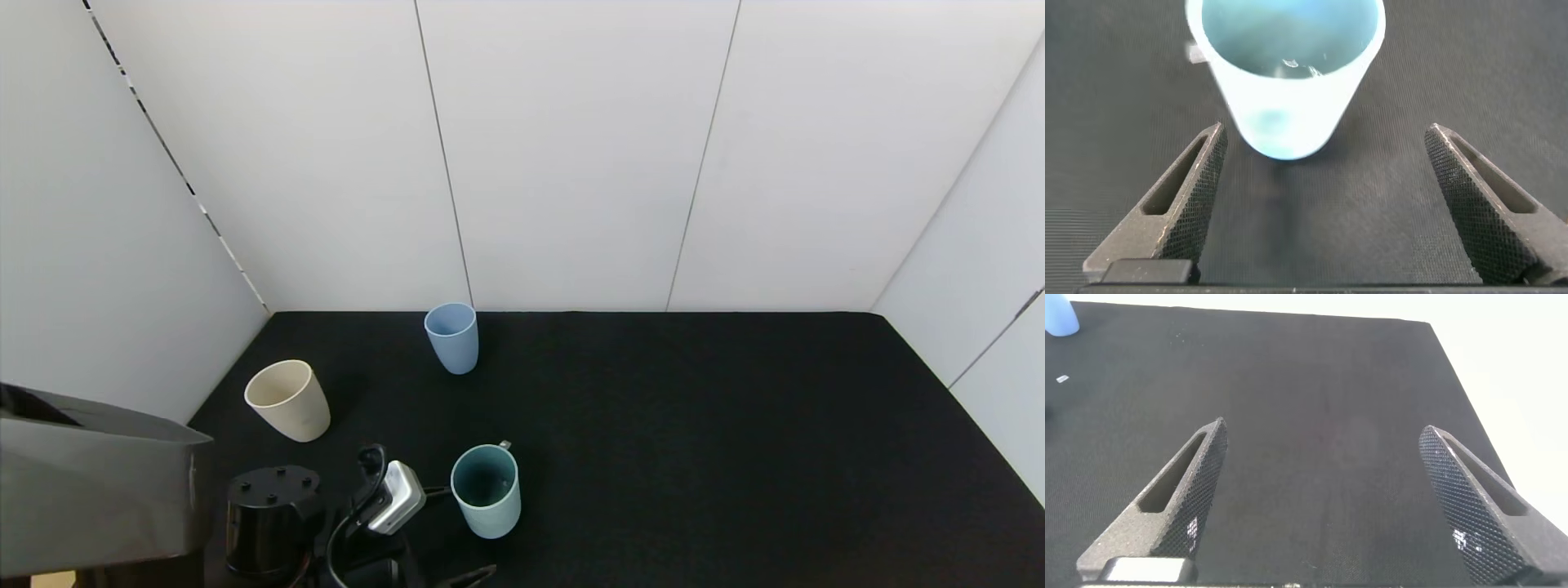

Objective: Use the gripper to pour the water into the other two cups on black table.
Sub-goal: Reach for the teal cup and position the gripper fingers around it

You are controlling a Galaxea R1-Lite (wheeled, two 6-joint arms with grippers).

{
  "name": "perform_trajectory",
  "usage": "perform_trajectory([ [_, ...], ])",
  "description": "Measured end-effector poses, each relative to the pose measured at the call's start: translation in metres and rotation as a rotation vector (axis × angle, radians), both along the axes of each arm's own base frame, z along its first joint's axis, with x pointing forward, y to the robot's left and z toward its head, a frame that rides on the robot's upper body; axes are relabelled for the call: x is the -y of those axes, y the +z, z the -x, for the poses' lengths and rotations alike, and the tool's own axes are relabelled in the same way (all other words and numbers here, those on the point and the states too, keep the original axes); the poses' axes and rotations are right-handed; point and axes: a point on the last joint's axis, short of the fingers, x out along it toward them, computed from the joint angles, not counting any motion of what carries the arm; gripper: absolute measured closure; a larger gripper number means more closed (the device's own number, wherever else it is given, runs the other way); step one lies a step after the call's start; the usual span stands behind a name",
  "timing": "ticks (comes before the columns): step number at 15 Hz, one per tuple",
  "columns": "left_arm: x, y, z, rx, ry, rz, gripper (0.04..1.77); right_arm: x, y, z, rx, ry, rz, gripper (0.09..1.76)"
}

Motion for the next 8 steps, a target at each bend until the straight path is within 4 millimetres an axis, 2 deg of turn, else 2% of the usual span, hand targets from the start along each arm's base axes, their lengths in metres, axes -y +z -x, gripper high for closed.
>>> perform_trajectory([
  [8,0.008,-0.004,-0.016,0.033,0.018,0.000,0.09,0.000,0.000,0.000,0.000,0.000,0.000,0.14],
])
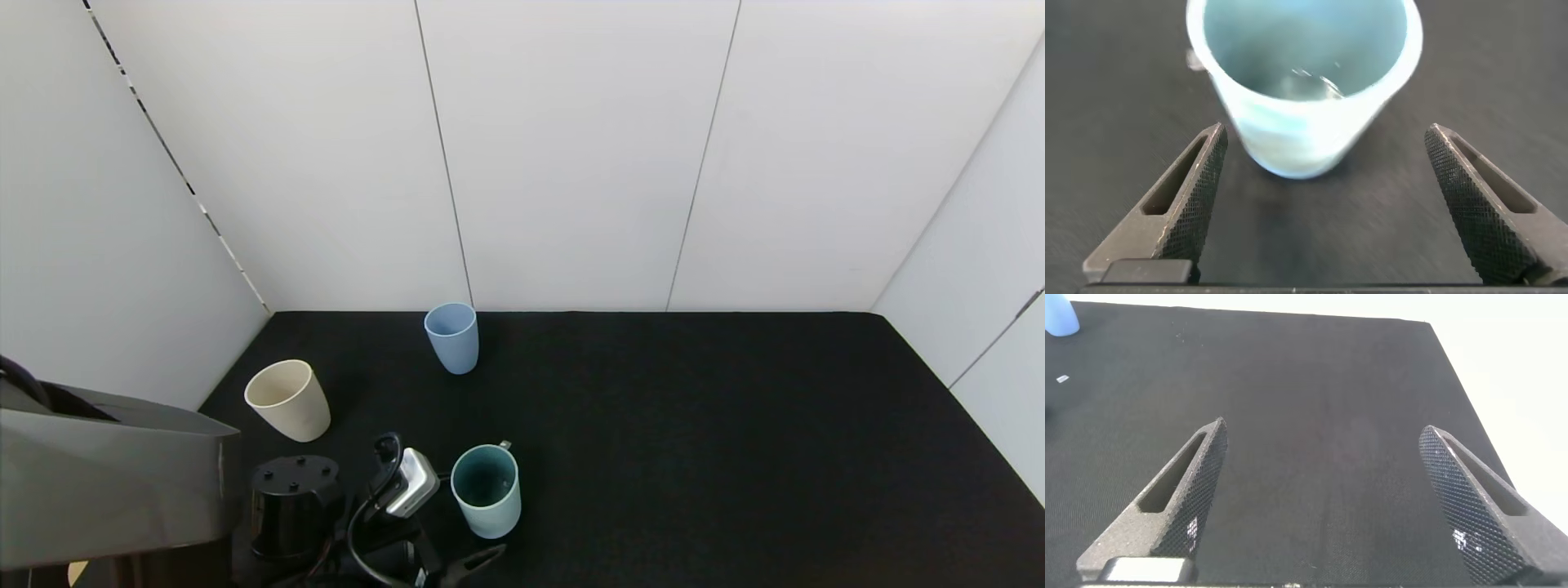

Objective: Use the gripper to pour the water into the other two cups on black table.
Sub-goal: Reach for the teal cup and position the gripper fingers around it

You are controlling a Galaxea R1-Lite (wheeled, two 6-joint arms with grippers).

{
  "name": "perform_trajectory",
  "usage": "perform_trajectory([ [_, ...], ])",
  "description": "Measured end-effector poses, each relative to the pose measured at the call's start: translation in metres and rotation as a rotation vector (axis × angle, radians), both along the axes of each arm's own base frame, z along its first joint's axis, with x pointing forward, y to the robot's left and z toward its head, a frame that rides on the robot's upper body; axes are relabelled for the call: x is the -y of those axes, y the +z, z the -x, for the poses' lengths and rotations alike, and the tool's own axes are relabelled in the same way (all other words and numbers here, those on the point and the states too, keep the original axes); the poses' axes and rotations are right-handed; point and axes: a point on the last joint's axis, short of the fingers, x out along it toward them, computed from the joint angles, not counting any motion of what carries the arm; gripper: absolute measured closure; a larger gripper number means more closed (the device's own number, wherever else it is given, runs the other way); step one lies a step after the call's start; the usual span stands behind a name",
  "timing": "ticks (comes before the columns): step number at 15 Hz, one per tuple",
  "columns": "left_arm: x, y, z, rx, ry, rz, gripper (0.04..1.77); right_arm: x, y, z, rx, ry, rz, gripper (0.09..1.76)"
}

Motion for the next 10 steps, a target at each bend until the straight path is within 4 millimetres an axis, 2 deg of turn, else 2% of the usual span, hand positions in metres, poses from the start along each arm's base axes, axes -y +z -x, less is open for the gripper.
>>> perform_trajectory([
  [10,0.020,0.004,-0.020,0.045,0.044,0.050,0.09,0.000,0.000,0.000,0.000,0.000,0.000,0.14],
])
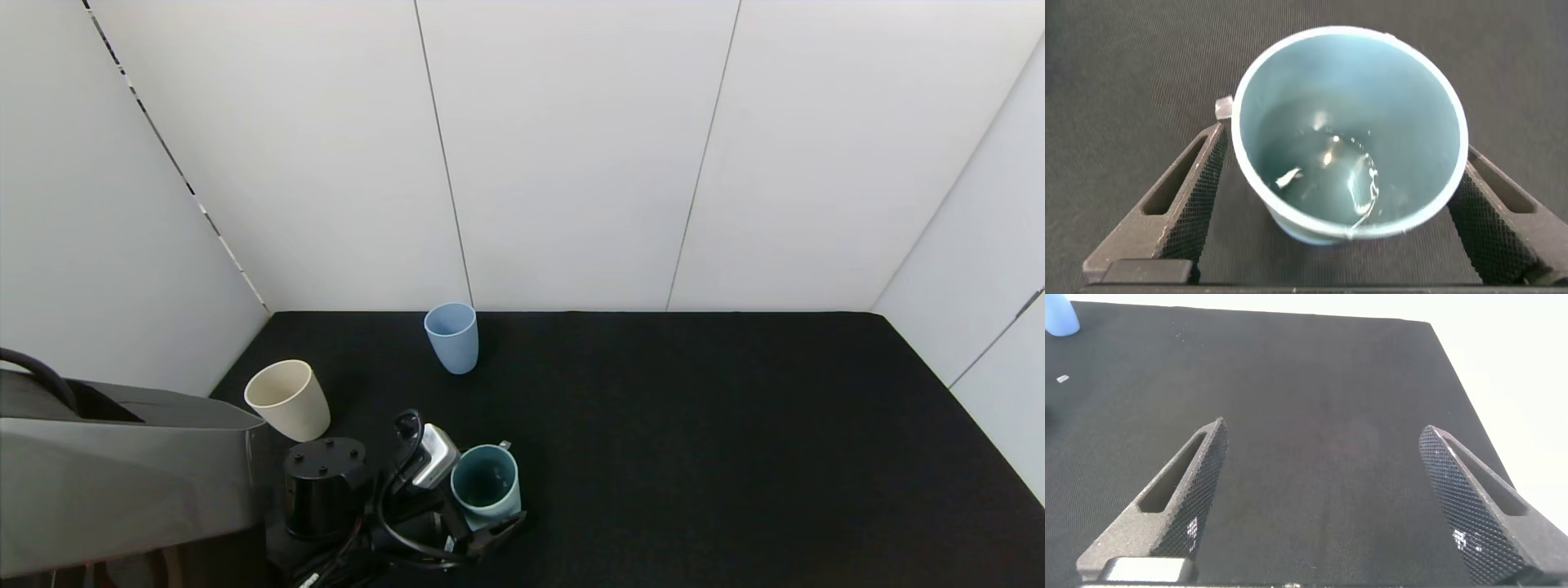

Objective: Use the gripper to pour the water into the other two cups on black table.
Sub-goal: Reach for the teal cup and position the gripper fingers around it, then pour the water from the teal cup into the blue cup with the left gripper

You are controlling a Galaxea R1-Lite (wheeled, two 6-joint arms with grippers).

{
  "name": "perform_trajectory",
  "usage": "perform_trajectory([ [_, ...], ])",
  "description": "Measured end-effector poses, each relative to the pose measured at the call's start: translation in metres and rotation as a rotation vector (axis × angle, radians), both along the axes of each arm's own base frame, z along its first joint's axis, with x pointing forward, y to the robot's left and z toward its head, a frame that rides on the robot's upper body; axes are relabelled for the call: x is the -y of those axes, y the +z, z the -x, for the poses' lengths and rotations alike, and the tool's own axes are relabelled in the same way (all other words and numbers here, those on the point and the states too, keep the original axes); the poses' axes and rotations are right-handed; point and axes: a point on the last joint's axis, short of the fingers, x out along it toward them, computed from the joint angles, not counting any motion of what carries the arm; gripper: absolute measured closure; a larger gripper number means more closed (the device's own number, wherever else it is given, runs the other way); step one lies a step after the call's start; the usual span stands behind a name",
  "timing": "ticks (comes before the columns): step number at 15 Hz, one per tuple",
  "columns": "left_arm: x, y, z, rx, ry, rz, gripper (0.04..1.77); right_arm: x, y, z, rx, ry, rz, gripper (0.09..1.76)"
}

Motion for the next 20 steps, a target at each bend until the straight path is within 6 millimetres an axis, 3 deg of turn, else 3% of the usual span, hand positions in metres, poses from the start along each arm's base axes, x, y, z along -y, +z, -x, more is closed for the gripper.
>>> perform_trajectory([
  [9,0.0030,0.0000,-0.0059,0.012,0.005,0.010,0.09,0.0000,0.0000,0.0000,0.000,0.000,0.000,0.14],
  [11,0.0032,-0.0006,-0.0062,0.012,0.005,0.009,0.47,0.0000,0.0000,0.0000,0.000,0.000,0.000,0.14],
  [12,0.0032,-0.0007,-0.0063,0.012,0.006,0.009,0.57,0.0000,0.0000,0.0000,0.000,0.000,0.000,0.14],
  [20,0.0033,0.0045,-0.0023,0.021,0.012,0.009,0.62,0.0000,0.0000,0.0000,0.000,0.000,0.000,0.14],
])
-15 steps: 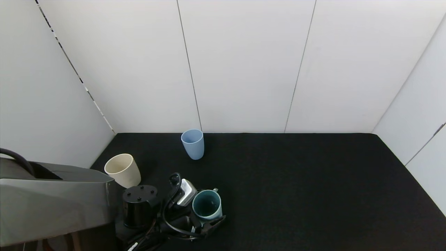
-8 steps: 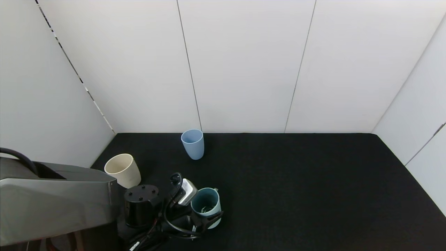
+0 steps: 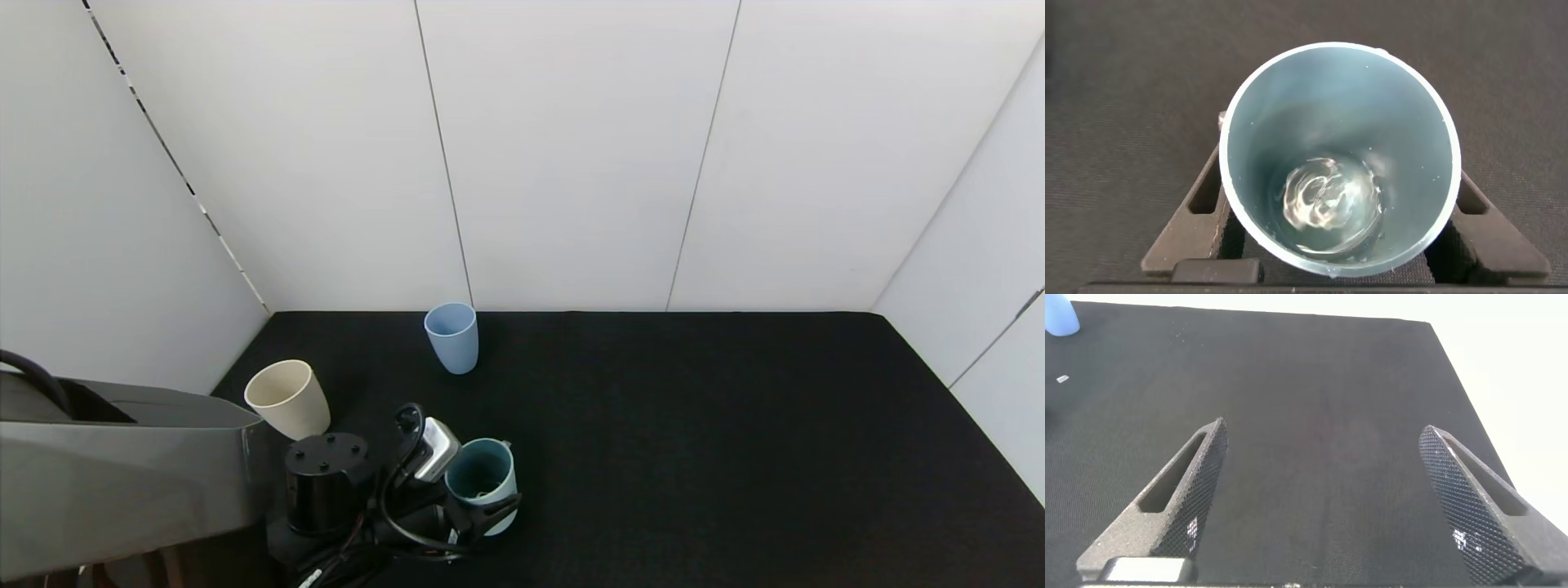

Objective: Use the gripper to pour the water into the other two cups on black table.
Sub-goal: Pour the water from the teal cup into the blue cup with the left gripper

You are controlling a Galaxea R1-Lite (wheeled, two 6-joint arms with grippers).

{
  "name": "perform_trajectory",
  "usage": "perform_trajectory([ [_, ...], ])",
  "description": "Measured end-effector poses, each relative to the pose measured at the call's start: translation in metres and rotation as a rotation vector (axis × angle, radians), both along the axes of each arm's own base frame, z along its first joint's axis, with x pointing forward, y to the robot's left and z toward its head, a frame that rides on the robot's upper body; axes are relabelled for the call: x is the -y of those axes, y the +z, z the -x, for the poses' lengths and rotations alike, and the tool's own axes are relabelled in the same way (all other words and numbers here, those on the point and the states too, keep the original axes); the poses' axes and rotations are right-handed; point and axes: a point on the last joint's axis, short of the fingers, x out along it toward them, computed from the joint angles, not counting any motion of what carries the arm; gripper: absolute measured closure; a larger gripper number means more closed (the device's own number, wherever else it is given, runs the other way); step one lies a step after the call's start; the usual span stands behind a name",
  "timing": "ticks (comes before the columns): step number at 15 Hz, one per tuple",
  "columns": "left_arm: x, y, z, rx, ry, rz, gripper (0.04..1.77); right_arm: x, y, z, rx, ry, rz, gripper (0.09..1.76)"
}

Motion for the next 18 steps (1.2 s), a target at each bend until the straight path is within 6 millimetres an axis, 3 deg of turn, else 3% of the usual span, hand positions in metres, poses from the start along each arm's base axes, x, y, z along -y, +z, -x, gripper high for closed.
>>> perform_trajectory([
  [6,-0.006,0.019,0.003,0.056,0.022,0.022,0.63,0.000,0.000,0.000,0.000,0.000,0.000,0.14],
  [13,-0.030,0.042,-0.001,0.009,0.102,-0.006,0.63,0.000,0.000,0.000,0.000,0.000,0.000,0.14],
  [18,-0.051,0.077,-0.018,-0.018,0.168,-0.063,0.63,0.000,0.000,0.000,0.000,0.000,0.000,0.14],
])
